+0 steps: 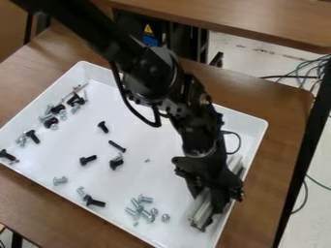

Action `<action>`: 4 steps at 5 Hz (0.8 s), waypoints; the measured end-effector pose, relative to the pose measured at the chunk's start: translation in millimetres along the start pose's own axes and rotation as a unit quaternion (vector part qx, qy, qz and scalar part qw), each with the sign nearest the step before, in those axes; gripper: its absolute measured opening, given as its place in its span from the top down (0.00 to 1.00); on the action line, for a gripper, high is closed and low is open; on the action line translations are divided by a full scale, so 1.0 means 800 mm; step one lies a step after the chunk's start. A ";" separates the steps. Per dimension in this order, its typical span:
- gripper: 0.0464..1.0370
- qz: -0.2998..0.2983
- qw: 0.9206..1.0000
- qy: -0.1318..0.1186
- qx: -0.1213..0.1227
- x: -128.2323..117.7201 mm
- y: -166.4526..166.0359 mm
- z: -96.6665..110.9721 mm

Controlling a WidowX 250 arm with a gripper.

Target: Sweep into pile

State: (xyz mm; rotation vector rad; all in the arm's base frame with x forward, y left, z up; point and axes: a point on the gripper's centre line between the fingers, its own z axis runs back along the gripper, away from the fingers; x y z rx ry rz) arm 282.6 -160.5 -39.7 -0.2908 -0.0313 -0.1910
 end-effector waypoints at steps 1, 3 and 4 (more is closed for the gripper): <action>0.68 0.016 1.000 -0.004 -0.004 0.005 0.018 -0.002; 0.68 0.062 0.996 0.033 0.052 0.008 0.108 0.016; 0.68 0.061 0.993 0.056 0.085 0.008 0.167 0.035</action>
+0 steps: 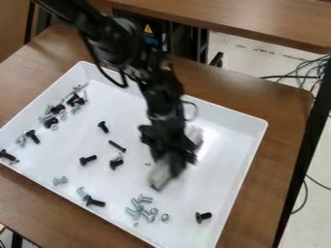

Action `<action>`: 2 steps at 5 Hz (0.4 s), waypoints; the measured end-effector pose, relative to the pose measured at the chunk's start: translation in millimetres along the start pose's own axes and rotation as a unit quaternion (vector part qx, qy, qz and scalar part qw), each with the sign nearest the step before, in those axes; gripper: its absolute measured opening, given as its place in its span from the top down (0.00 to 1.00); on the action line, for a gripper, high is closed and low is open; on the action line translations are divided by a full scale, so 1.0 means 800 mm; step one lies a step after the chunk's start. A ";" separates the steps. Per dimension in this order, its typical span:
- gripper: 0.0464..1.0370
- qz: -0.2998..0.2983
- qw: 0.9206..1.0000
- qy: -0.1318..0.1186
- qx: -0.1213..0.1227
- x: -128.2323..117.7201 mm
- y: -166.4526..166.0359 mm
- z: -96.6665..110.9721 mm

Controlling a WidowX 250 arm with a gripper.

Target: Sweep into pile

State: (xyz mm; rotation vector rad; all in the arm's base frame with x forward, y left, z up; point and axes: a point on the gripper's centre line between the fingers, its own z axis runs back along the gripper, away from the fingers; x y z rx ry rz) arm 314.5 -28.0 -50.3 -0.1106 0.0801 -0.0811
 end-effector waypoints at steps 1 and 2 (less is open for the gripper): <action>0.68 0.013 1.000 0.010 0.008 -0.005 0.054 0.008; 0.68 0.038 0.999 0.008 0.001 -0.004 0.117 0.011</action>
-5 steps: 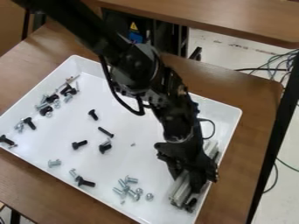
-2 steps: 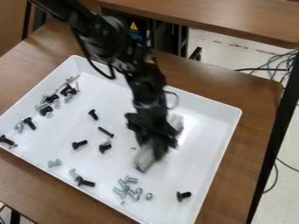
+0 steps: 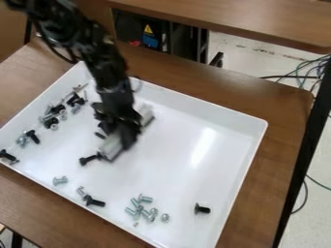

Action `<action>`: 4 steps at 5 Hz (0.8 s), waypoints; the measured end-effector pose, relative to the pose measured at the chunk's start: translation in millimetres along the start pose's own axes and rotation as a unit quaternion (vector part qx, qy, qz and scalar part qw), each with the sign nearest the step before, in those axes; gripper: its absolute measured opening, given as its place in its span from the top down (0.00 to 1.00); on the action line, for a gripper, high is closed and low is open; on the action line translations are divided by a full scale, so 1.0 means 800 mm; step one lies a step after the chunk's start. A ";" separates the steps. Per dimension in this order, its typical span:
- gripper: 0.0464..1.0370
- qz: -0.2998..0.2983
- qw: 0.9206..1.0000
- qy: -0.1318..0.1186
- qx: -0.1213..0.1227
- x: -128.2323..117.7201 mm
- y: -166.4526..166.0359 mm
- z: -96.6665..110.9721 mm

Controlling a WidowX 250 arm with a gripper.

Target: Sweep into pile

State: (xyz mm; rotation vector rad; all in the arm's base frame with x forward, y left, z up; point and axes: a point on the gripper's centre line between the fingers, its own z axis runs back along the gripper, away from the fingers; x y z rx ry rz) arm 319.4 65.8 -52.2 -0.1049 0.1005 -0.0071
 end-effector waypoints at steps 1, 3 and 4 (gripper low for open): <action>0.68 0.032 0.999 -0.008 0.006 -0.003 0.067 0.005; 0.68 0.022 0.999 -0.001 0.025 0.005 0.094 0.017; 0.68 0.017 0.999 -0.009 0.027 0.009 0.085 0.022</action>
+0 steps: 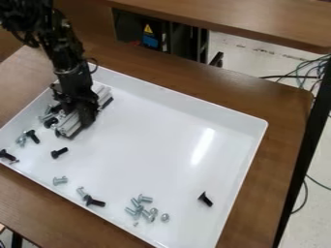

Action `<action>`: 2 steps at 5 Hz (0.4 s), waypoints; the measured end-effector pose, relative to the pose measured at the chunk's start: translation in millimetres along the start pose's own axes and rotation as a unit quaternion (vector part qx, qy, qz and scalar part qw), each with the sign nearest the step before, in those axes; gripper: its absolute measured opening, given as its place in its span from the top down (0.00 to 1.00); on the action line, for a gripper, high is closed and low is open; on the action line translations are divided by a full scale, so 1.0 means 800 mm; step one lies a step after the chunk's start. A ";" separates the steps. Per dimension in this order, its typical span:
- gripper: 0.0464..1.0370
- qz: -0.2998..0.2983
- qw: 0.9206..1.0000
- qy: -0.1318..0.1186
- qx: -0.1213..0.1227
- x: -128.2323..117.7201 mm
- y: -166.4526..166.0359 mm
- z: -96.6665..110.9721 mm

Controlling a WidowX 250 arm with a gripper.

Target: Sweep into pile

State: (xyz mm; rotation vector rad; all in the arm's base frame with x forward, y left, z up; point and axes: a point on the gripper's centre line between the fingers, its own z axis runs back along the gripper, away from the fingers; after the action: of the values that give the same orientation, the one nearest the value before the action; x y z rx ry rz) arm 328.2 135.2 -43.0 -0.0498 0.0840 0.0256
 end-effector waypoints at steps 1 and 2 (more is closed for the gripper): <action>0.68 0.023 0.999 -0.030 -0.026 -0.005 -0.041 0.021; 0.68 0.006 0.996 -0.052 -0.070 -0.016 -0.114 0.035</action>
State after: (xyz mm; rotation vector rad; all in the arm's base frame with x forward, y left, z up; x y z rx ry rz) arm 320.2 44.9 -9.6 -0.1883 -0.0225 0.0452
